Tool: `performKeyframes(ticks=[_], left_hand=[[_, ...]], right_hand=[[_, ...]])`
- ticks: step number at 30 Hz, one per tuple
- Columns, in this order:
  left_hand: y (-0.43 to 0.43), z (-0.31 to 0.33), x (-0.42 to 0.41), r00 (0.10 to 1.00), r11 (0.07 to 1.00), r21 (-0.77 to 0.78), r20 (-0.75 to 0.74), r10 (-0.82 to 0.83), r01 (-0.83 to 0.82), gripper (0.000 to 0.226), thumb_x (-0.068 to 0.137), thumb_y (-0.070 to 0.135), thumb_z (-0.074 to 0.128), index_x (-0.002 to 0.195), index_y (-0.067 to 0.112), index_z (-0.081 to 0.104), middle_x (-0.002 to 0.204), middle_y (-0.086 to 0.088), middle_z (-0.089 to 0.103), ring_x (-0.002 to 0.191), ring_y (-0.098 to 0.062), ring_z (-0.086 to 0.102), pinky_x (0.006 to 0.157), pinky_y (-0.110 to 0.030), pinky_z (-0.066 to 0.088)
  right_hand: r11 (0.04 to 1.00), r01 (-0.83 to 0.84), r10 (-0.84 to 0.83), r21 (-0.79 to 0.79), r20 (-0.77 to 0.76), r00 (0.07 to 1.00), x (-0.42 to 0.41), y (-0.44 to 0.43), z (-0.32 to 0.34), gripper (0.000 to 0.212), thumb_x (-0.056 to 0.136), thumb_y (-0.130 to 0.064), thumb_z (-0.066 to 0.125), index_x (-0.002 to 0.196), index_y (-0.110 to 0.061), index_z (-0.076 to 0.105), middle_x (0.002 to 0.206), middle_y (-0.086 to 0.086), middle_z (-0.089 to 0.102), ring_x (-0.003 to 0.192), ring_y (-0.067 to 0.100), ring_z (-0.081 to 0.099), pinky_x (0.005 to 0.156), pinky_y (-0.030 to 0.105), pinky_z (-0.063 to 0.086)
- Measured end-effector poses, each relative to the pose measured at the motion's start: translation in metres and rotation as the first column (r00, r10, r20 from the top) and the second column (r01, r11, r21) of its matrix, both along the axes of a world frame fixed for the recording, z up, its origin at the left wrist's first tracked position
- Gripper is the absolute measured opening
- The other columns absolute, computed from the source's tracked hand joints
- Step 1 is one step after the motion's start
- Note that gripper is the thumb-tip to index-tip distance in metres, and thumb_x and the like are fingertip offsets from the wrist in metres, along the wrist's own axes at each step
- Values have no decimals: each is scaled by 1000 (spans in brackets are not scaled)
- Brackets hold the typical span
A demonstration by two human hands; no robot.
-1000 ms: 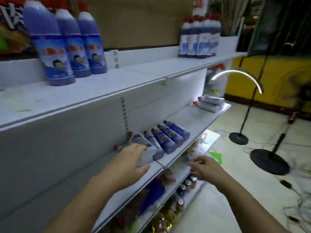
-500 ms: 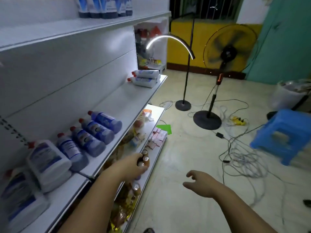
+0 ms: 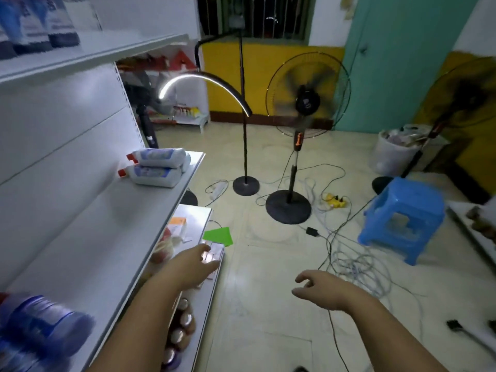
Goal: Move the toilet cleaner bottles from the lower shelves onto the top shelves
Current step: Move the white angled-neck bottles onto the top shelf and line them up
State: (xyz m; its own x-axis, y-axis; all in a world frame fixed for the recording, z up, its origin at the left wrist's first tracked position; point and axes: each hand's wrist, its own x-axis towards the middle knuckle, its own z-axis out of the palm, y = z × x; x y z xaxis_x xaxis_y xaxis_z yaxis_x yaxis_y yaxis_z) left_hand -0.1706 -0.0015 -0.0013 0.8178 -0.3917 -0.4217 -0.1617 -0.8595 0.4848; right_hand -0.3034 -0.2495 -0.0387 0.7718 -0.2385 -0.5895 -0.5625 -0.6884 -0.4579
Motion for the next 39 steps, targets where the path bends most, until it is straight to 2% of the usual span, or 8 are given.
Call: performKeyframes(ticks=[8,11,17,25,28,32,36,39], left_hand=[[-49,12,93,986,983,91,-8,164,-162,62,89,49,52,142,24,35,141,-6,50,123,-21,51,100,-30,40],[-50,11,123,934,938,32,108,340,-345,55,88,46,53,137,26,42,133,-4,57,114,-21,57,95,-32,45],[-49,-4,194,878,875,78,58,475,-478,48,85,46,54,127,24,53,121,-1,63,102,-19,61,79,-25,45],[-63,-5,317,803,804,-62,33,594,-592,40,88,38,50,122,18,53,125,-7,58,107,-22,55,89,-32,44],[-55,0,349,673,683,-131,115,730,-719,32,90,37,48,115,20,56,114,-6,62,90,-17,52,77,-29,42],[-53,-10,378,451,484,-226,184,873,-845,50,91,43,48,129,11,45,124,-11,58,110,-28,56,85,-33,43],[-59,-23,420,336,341,-64,72,939,-938,85,82,62,47,145,12,19,144,-14,40,128,-33,43,104,-42,40],[-61,-28,435,154,145,-129,-64,986,-981,115,55,62,74,145,14,20,139,-11,45,123,-30,48,99,-38,45]], right_hand=[[990,-141,139,10,117,983,160,-81,5,49,88,-43,57,131,-20,50,127,5,58,100,16,56,83,23,41],[979,-202,198,14,143,970,215,-90,6,49,89,-41,55,133,-20,48,133,5,55,113,18,55,88,24,41],[933,-360,358,-15,145,922,306,-89,-1,47,90,-40,55,132,-20,49,138,-2,51,125,14,48,91,20,35],[947,-320,316,-3,177,932,443,-109,20,48,86,-42,60,129,-22,52,134,6,53,118,18,52,95,29,44],[954,-299,287,4,264,921,486,-101,19,42,87,-38,59,125,-21,53,128,5,58,107,17,55,93,32,46],[904,-422,392,69,258,883,531,-74,7,45,88,-36,59,129,-20,51,132,6,55,117,18,53,97,32,43],[835,-543,507,90,260,822,588,-52,6,44,89,-36,56,129,-19,51,134,6,55,121,20,52,99,33,42],[761,-636,589,131,273,761,629,-42,11,42,89,-36,56,125,-17,53,129,6,58,116,22,55,99,37,43]])
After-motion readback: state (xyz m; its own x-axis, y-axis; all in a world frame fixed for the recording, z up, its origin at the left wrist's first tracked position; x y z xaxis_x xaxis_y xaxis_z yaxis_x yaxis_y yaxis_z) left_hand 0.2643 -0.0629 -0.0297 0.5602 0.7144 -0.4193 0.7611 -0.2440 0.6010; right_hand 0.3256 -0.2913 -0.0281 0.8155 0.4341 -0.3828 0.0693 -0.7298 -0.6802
